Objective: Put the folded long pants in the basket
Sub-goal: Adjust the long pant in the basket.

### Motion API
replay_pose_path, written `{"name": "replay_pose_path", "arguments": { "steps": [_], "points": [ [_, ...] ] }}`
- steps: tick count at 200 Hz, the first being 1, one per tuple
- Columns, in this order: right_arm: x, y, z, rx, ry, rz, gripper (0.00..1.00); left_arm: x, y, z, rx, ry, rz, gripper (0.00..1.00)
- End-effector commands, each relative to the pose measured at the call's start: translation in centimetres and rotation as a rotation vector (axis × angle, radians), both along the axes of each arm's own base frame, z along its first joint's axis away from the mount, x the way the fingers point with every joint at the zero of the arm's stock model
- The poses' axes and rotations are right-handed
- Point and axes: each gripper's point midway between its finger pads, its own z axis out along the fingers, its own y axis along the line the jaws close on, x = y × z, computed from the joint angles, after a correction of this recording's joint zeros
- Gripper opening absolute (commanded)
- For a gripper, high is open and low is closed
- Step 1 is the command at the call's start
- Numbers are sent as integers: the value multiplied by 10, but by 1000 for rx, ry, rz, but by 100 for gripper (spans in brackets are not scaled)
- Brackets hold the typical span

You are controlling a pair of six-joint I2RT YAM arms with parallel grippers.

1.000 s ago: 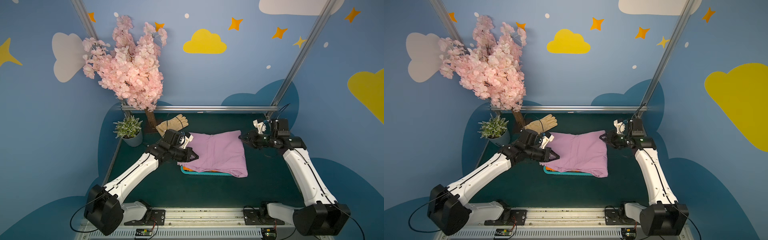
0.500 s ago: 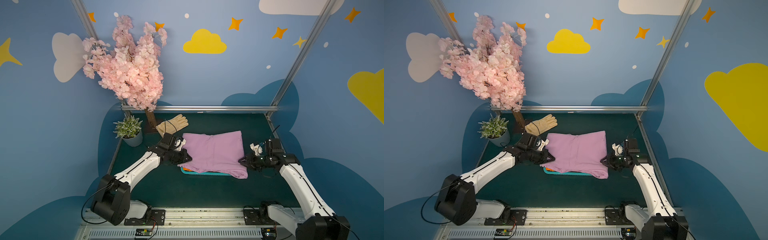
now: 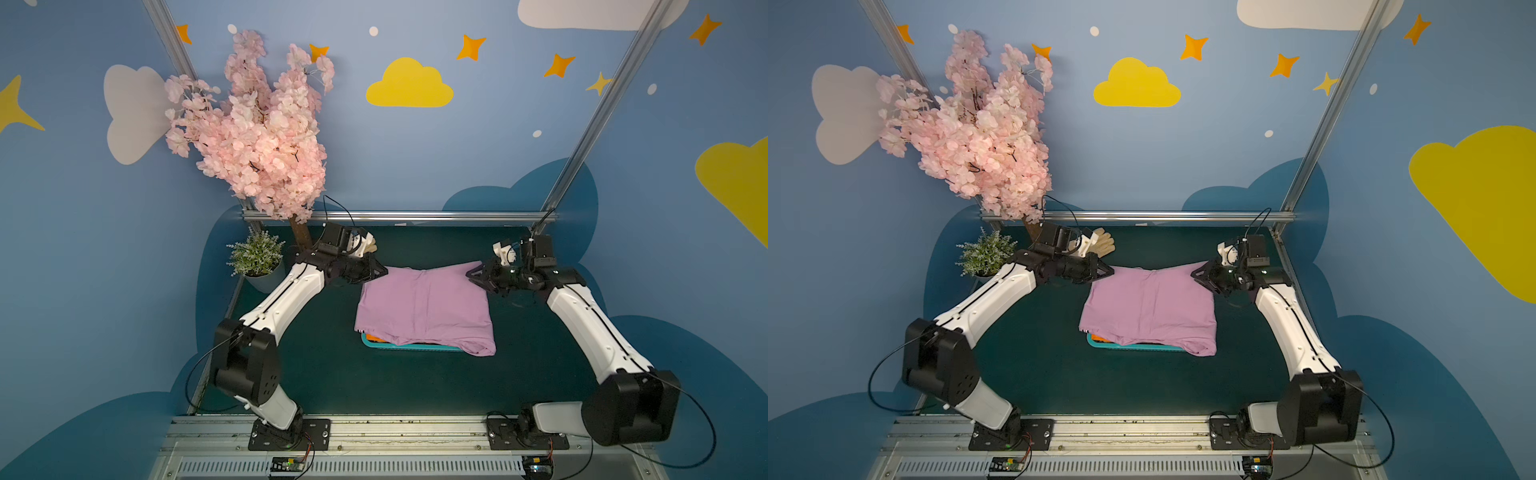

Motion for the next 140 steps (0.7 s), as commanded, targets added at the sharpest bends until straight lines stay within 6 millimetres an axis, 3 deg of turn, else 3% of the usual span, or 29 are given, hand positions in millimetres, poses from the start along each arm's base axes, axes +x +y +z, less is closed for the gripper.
{"name": "replay_pose_path", "arguments": {
  "steps": [1, 16, 45, 65, 81, 107, 122, 140],
  "points": [
    [26, -10, -5, 0, -4, -42, 23, 17, 2, -23, 30, 49, -9, 16],
    [38, -23, -21, -6, 35, -76, 20, 30, 8, -41, 45, 80, 13, 14],
    [51, -51, -44, -45, 64, -131, 17, 32, 23, -74, 82, 129, 39, 14],
    [55, -64, -48, -15, 85, -155, 17, 36, 44, -80, 56, 149, 103, 15],
    [54, -63, -39, 11, 69, -148, 17, 36, 48, -67, 20, 126, 110, 18],
    [38, -42, 11, 60, -38, -106, 19, 23, 37, -20, -41, 70, 65, 28],
    [25, -26, 33, 121, -84, -95, 21, 10, 24, 11, -90, -4, 42, 33],
    [7, -4, 41, 239, -74, -51, 20, -17, 0, 27, -149, -23, -42, 34]
  ]
}}
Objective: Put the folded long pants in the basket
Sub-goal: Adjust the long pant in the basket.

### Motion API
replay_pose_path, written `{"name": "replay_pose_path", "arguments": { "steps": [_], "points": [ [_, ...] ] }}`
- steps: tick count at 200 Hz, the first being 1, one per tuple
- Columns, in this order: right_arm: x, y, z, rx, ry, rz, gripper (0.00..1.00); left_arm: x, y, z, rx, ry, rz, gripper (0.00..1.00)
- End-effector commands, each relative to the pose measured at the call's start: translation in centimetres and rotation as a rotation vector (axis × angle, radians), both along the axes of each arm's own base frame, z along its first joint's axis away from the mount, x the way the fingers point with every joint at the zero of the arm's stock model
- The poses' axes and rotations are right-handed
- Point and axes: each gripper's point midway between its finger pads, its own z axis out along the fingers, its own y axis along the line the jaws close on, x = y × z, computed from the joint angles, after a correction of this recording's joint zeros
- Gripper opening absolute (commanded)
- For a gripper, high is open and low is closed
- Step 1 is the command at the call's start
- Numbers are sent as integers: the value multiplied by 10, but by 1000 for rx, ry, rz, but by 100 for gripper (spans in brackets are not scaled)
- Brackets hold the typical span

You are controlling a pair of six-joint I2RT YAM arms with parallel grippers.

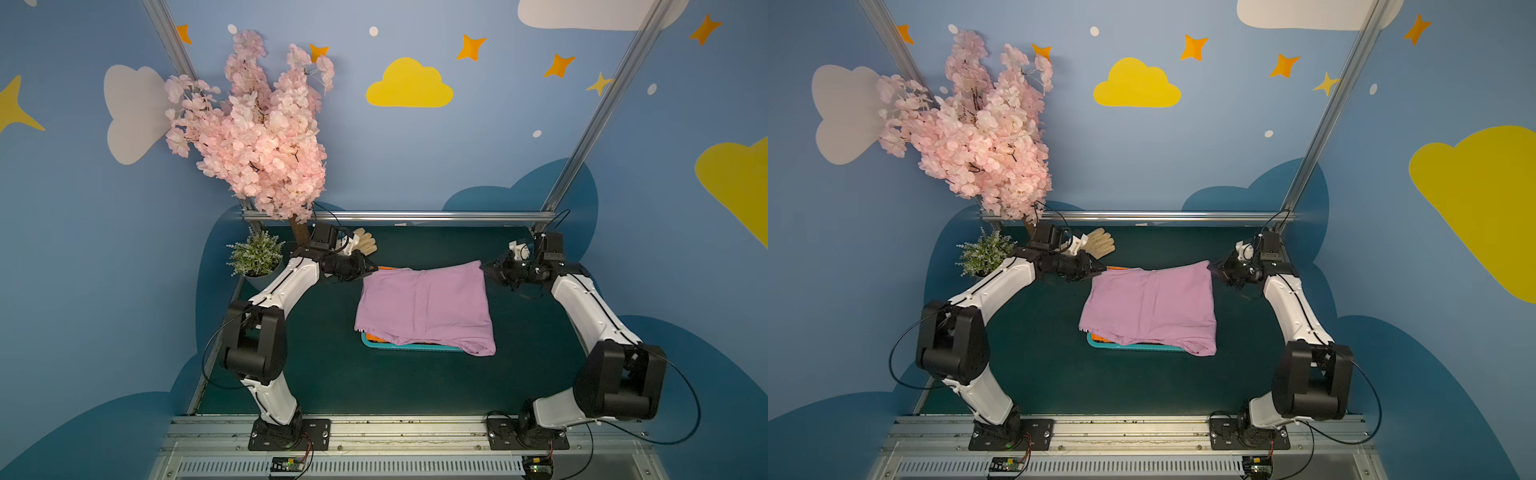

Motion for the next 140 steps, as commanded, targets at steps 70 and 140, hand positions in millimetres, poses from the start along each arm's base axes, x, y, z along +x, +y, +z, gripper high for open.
{"name": "replay_pose_path", "arguments": {
  "steps": [70, 140],
  "points": [
    [-107, 50, -28, 197, 104, 214, 19, -109, -45, -41, -70, 76, -213, 28],
    [-138, 23, -98, 161, 234, 233, 15, -125, -14, -64, -9, 95, -131, 29]
  ]
}}
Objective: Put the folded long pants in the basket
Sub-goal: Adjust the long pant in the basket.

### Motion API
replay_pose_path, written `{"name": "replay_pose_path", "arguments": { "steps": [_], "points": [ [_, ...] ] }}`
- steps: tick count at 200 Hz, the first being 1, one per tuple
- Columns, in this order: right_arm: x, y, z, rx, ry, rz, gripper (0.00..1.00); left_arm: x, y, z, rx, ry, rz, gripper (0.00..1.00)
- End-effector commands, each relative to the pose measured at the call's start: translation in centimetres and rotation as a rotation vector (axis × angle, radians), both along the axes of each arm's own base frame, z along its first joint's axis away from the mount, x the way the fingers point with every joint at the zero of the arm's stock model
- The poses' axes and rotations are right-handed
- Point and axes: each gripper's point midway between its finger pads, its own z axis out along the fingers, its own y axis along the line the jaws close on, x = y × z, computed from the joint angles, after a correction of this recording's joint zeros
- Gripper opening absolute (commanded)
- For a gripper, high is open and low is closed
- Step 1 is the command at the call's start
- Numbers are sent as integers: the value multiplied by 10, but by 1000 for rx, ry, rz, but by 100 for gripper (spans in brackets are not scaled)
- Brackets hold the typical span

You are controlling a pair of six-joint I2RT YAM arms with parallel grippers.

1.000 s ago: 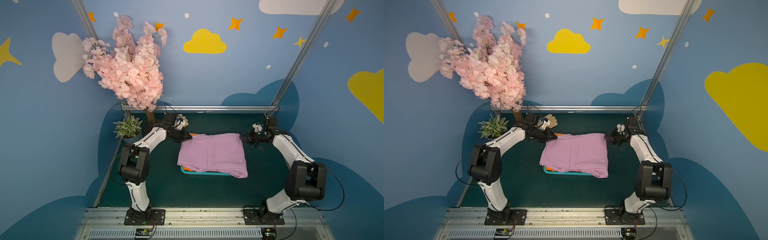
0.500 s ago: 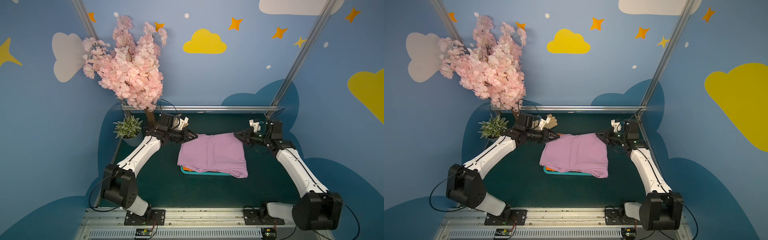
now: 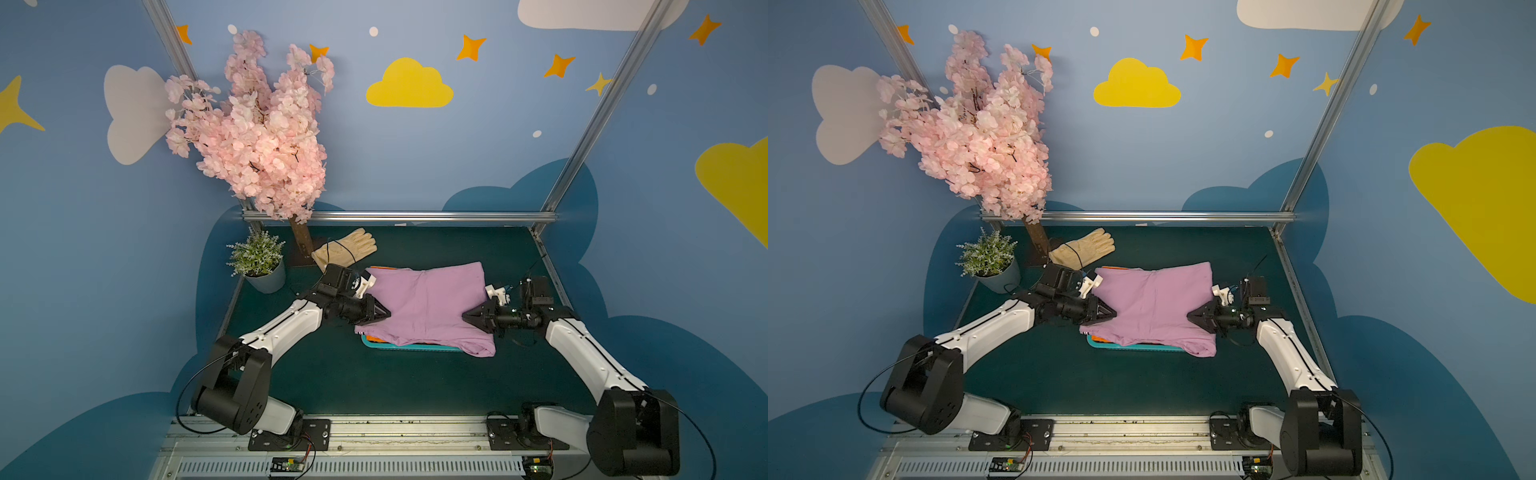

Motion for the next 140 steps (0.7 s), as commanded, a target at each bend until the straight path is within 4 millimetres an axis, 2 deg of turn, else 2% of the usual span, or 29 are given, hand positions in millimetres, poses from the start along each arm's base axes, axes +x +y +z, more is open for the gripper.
{"name": "replay_pose_path", "arguments": {
  "steps": [1, 27, 42, 55, 74, 86, 99, 108, 118, 123, 131, 140],
  "points": [
    [-11, -15, -23, -17, 34, -3, 15, -3, 17, -11, 40, 8, 44, 29],
    [-6, -27, -13, -30, -16, -54, 14, -3, 28, -10, 54, 17, 76, 29],
    [4, -27, 11, -18, -80, -76, 16, -4, 30, -2, 54, -3, 83, 29],
    [14, -28, 37, -13, -157, -102, 18, 0, 34, 13, 77, -53, 98, 32],
    [36, -41, 71, -79, -247, -200, 22, 11, 55, 42, 163, -197, 189, 45],
    [52, -60, 90, -182, -337, -279, 26, 19, 80, 58, 252, -292, 304, 54],
    [65, -92, 97, -398, -422, -376, 33, 26, 125, 62, 432, -371, 498, 65],
    [69, -126, 91, -558, -396, -505, 41, 25, 161, 61, 552, -409, 647, 74],
    [71, -154, 83, -694, -382, -601, 47, 22, 197, 55, 664, -448, 796, 82],
    [70, -169, 78, -760, -360, -656, 54, 20, 213, 51, 703, -456, 868, 86],
    [69, -189, 66, -851, -326, -725, 70, 19, 230, 43, 732, -484, 932, 90],
    [75, -203, 54, -959, -370, -722, 76, 23, 238, 37, 744, -539, 950, 91]
  ]
}}
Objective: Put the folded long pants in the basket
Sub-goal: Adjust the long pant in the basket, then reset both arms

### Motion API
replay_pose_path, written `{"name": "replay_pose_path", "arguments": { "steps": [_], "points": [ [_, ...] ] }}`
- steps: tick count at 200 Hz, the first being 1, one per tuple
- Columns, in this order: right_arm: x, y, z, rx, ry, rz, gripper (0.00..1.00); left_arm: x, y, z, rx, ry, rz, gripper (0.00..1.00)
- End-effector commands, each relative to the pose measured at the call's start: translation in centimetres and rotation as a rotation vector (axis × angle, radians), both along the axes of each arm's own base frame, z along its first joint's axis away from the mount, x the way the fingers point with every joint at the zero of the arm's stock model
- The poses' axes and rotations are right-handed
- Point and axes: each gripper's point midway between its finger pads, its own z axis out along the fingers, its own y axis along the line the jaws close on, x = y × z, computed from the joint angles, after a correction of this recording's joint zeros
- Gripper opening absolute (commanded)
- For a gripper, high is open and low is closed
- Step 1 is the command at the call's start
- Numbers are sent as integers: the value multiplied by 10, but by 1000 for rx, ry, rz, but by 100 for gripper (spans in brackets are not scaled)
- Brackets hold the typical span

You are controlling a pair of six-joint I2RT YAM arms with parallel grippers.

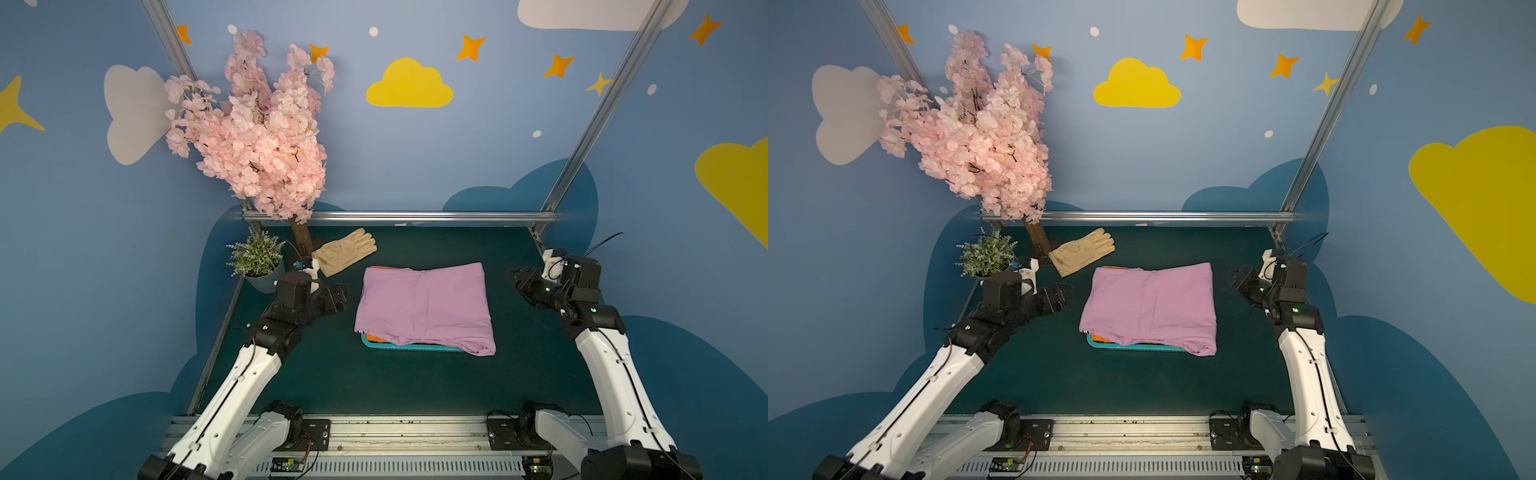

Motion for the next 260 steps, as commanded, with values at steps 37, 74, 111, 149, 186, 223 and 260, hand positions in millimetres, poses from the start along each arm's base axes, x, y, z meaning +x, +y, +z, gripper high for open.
{"name": "replay_pose_path", "arguments": {
  "steps": [37, 74, 111, 149, 186, 223, 260],
  "points": [
    [-2, -129, -96, -659, 132, -427, 78, 17, 107, -77, 503, -22, 335, 93],
    [14, -99, -140, -619, 70, -230, 77, 48, 110, -116, 424, -84, 298, 94],
    [43, -70, -137, -610, -190, -108, 74, 76, 107, -112, 426, -220, 204, 94],
    [64, -15, -149, -718, -365, 115, 74, 83, 82, -132, 398, -242, 36, 93],
    [69, -17, -158, -686, -275, 163, 98, 91, 85, -135, 378, -199, 28, 100],
    [67, -19, -158, -666, -303, 141, 98, 89, 84, -135, 371, -204, 24, 100],
    [66, -18, -161, -677, -234, 163, 98, 89, 84, -136, 380, -200, 25, 100]
  ]
}}
